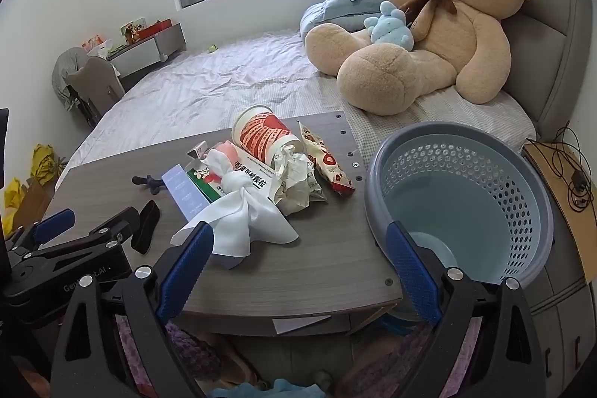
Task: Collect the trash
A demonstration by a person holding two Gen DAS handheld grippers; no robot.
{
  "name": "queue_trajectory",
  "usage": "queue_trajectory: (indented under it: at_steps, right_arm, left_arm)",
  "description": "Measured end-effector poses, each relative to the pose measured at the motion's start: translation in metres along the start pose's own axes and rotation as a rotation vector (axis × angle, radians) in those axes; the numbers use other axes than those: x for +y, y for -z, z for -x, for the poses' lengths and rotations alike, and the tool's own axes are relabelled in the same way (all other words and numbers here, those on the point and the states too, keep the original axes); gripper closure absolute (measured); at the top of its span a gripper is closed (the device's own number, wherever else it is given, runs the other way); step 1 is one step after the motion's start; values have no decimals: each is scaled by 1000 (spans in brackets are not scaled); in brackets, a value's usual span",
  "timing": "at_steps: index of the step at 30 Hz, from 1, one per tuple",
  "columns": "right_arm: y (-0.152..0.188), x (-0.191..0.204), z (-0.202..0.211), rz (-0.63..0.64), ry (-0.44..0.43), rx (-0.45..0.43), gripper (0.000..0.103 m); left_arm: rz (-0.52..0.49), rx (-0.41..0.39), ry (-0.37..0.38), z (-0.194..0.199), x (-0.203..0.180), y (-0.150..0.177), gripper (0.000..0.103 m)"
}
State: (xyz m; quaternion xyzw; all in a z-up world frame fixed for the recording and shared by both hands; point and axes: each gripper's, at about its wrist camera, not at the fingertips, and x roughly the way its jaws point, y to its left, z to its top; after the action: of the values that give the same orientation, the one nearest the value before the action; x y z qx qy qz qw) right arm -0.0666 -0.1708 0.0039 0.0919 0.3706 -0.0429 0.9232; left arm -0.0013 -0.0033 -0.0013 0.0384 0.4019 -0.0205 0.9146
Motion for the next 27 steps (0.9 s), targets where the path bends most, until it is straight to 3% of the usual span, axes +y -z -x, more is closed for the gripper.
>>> queue_trajectory:
  at_steps: [27]
  right_arm:
    - [-1, 0, 1, 1, 2, -3, 14]
  left_arm:
    - [-2, 4, -2, -1, -1, 0, 6]
